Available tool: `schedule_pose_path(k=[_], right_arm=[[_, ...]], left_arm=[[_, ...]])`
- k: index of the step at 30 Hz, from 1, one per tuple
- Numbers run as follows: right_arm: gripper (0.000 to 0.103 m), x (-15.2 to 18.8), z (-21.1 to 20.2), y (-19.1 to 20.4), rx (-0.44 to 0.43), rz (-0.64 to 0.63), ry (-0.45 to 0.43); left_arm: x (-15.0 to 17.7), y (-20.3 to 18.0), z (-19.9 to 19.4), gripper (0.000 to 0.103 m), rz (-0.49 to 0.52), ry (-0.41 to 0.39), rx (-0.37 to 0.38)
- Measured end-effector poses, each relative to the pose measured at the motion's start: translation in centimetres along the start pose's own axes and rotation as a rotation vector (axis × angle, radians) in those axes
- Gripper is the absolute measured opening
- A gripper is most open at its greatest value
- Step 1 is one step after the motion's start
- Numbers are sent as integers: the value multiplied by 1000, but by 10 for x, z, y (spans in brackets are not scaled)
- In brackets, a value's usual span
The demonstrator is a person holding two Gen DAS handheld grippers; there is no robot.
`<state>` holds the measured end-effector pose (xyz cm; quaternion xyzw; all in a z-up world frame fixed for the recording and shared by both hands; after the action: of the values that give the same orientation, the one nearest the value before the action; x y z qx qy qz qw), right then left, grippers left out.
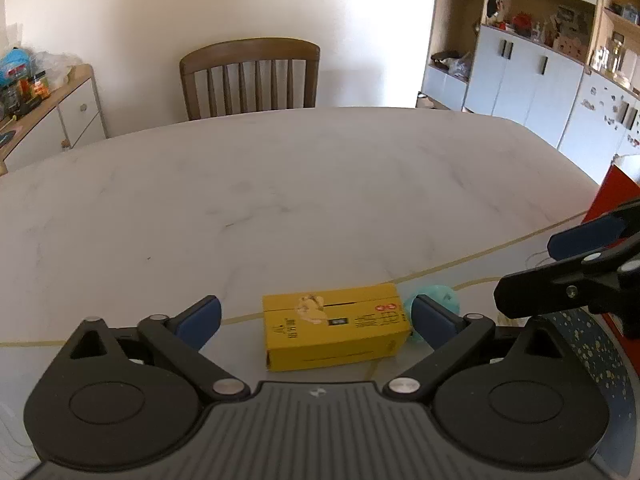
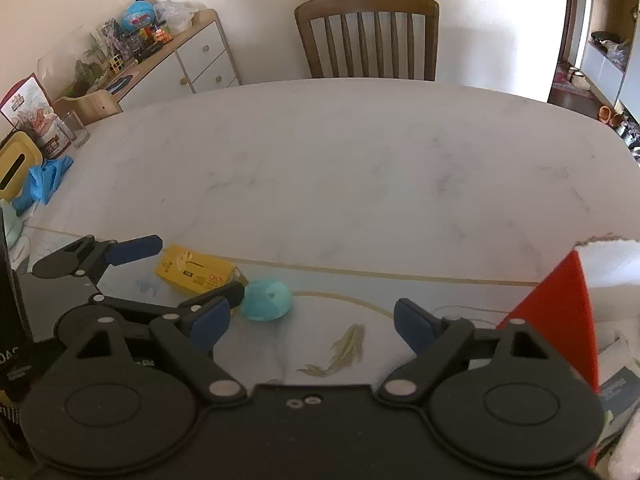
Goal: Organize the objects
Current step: 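Grasp the yellow box with the left tool while the right grasps the teal ball, then carry the yellow box and teal ball over the shoebox and lower them inside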
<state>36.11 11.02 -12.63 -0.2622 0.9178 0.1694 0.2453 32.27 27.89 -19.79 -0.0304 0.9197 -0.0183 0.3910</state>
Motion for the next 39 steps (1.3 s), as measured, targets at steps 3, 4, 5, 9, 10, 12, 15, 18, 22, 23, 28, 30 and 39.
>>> schedule_pose_path(k=[3, 4, 5, 9, 10, 12, 15, 18, 22, 23, 28, 30, 39], right_arm=[[87, 0, 4, 2, -6, -3, 7], [86, 0, 6, 4, -11, -5, 9], [86, 0, 7, 5, -14, -9, 12], [82, 1, 16, 12, -16, -40, 27], [81, 1, 19, 15, -18, -49, 31], [79, 1, 24, 20, -20, -71, 37], [75, 2, 32, 27, -21, -102, 46], [72, 3, 40, 33, -18, -134, 54], [63, 4, 47, 43, -12, -184, 58], [60, 5, 48, 43, -6, -193, 59], [39, 5, 50, 43, 25, -211, 41], [37, 5, 49, 44, 27, -212, 37], [37, 18, 20, 36, 34, -184, 15]], left_arm=[[2, 3, 1, 93, -21, 6, 20], [3, 3, 0, 92, -19, 1, 20], [3, 3, -1, 86, -12, -4, 22], [5, 7, -2, 73, -6, -7, 14], [5, 9, -3, 73, -13, -9, 9], [5, 15, -4, 73, -19, -14, -5], [7, 23, -6, 73, -34, -15, -17], [8, 29, -8, 73, -44, -12, -27], [9, 32, -11, 73, -46, -9, -35], [9, 33, -12, 73, -50, -9, -35], [9, 32, -14, 73, -48, -4, -37], [10, 31, -14, 73, -46, 0, -36], [5, 14, -33, 72, -14, 23, -36]])
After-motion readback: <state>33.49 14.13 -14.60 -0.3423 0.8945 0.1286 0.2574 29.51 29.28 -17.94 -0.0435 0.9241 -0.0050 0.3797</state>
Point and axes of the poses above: each gripper's, at about its wrist camera, not at the fingertips, and z roughly the way its jaws point, y to its left, x to its underside, the point moved 6 cm from there along z, roughly the way its jaws point, and after that the axes turned 1 degree about x, right-handed, at the moved point
